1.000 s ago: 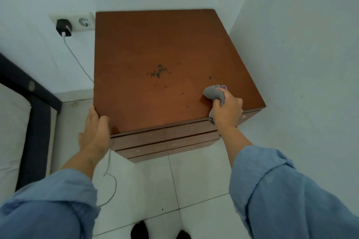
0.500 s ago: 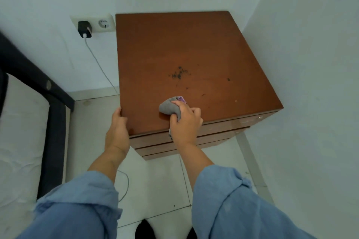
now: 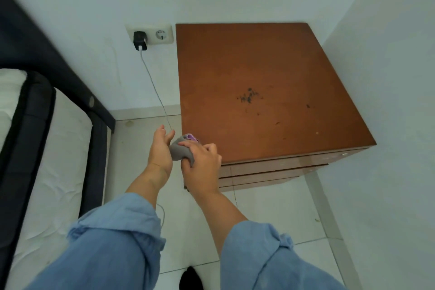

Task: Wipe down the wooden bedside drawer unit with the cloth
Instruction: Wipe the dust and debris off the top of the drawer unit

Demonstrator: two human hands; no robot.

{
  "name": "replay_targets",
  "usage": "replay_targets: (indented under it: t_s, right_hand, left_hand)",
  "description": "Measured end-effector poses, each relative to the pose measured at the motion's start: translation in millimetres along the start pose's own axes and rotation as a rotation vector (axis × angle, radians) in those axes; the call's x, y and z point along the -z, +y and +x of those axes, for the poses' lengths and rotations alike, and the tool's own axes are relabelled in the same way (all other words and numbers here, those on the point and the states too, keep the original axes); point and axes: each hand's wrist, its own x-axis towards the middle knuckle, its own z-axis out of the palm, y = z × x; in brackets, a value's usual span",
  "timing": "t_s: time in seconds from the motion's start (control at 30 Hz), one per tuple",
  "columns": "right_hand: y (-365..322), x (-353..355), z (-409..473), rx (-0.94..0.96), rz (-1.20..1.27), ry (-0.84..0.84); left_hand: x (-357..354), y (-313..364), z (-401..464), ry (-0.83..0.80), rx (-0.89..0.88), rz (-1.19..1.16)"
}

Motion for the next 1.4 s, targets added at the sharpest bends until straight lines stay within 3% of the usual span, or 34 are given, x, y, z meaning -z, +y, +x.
replay_targets:
  t_s: [0.13,0.23,0.4,0.53,0.7,0.93,1.4]
  right_hand:
    - [-9,4,12,-0.015,0.059,-0.16]
    - [-10,13,33,-0.12,0.2,-0.095]
    - [-24,22,100,-0.137,0.282,-0.001]
    - [-29,23,154,-0.09,0.22,0.014]
    - [-20,2,193,-0.027,-0.029,-0.062]
    - [-5,-3,155,0.08,-0.089,-0.097]
    - [14,26,33,0.084,-0.074,-0.137]
  left_hand:
    - [9,6,0,0.03,-0.001,0.032]
    - [13,4,2,0.038,0.019,0.063]
    - [0,-2,6,-0.096,0.07,0.05]
    - [2,-11,10,-0.16,0.058,0.046]
    - [15,-19,24,-0.171,0.042,0.08]
    - [16,-20,24,-0.169,0.074,0.061]
    - [8,-29,-21,-0.065,0.06,0.058]
